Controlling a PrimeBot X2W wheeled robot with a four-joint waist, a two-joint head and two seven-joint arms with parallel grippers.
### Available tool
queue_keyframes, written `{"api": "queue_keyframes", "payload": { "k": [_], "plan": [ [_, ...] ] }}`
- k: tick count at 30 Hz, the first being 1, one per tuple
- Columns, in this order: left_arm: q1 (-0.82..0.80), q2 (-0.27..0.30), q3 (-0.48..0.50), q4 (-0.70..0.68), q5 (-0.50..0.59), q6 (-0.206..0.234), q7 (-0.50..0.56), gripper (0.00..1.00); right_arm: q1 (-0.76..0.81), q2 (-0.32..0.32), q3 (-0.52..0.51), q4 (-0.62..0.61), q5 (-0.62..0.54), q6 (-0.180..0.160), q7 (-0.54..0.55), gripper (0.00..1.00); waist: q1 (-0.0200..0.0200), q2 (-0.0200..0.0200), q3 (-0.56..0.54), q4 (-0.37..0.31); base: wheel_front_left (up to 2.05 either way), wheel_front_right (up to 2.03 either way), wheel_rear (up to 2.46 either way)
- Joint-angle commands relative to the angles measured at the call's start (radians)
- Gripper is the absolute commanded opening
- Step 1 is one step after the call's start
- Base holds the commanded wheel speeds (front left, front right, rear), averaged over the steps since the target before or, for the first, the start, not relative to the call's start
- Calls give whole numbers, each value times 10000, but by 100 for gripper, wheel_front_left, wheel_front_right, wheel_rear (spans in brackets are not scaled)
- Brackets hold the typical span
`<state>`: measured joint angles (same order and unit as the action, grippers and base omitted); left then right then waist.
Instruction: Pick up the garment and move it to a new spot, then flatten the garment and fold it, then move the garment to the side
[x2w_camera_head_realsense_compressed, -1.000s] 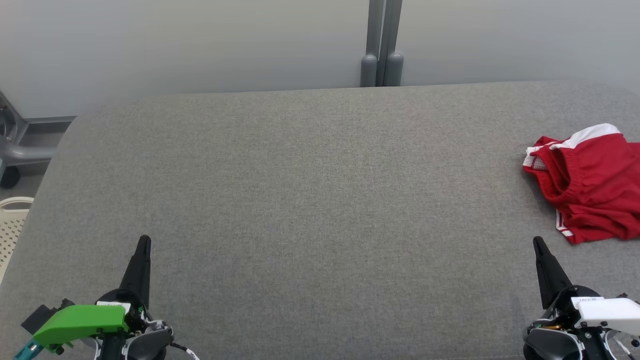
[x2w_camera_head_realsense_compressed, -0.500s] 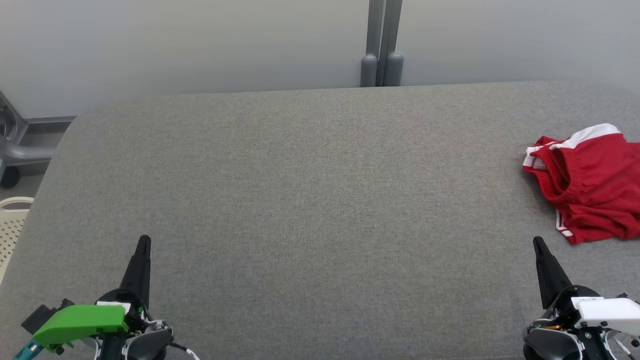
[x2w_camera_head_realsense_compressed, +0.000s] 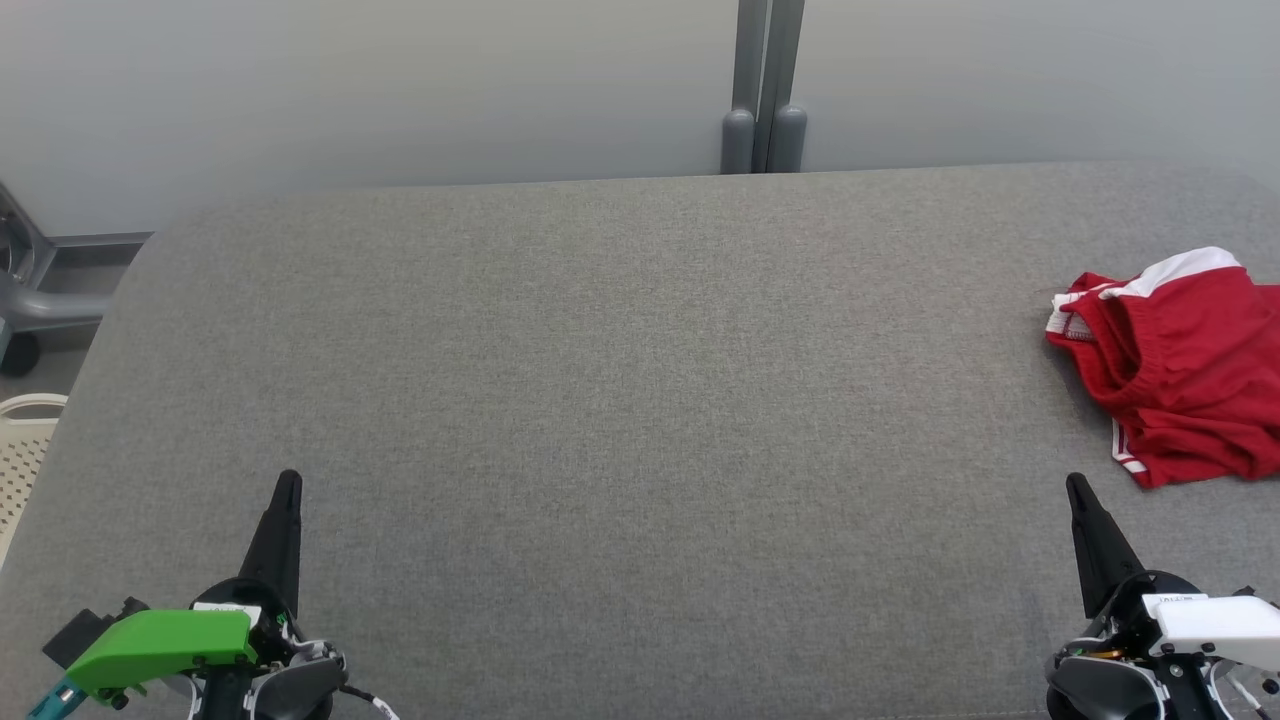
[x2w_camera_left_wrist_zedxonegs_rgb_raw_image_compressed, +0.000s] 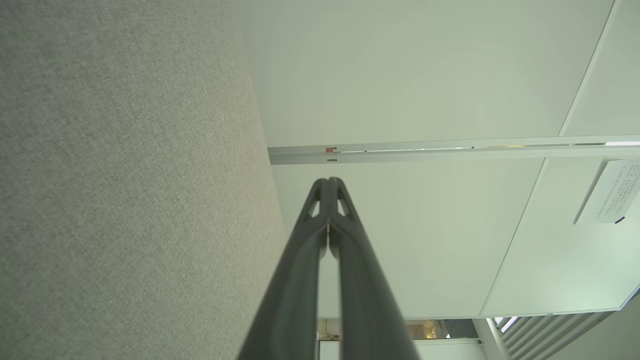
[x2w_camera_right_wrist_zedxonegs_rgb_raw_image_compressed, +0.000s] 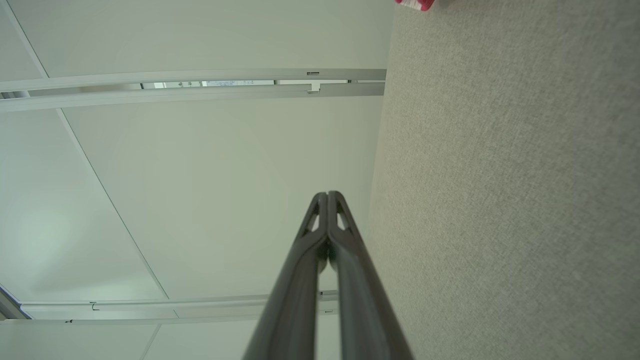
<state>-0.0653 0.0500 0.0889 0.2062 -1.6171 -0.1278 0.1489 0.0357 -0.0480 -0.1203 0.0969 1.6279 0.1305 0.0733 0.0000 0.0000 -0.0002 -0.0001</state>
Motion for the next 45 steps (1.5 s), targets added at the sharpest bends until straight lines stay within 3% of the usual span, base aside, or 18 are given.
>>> {"api": "queue_keyframes", "payload": {
  "k": [1, 45],
  "plan": [
    [-111, 4, 23, -21, -24, -59, 42, 0, 76, -42, -23, -40, 32, 4, 37, 0, 0, 0, 0, 0, 0, 0, 0],
    [-110, 3, 22, -23, -25, -56, 41, 0, 77, -42, -22, -40, 32, 4, 37, 0, 0, 0, 0, 0, 0, 0, 0]
  ]
}}
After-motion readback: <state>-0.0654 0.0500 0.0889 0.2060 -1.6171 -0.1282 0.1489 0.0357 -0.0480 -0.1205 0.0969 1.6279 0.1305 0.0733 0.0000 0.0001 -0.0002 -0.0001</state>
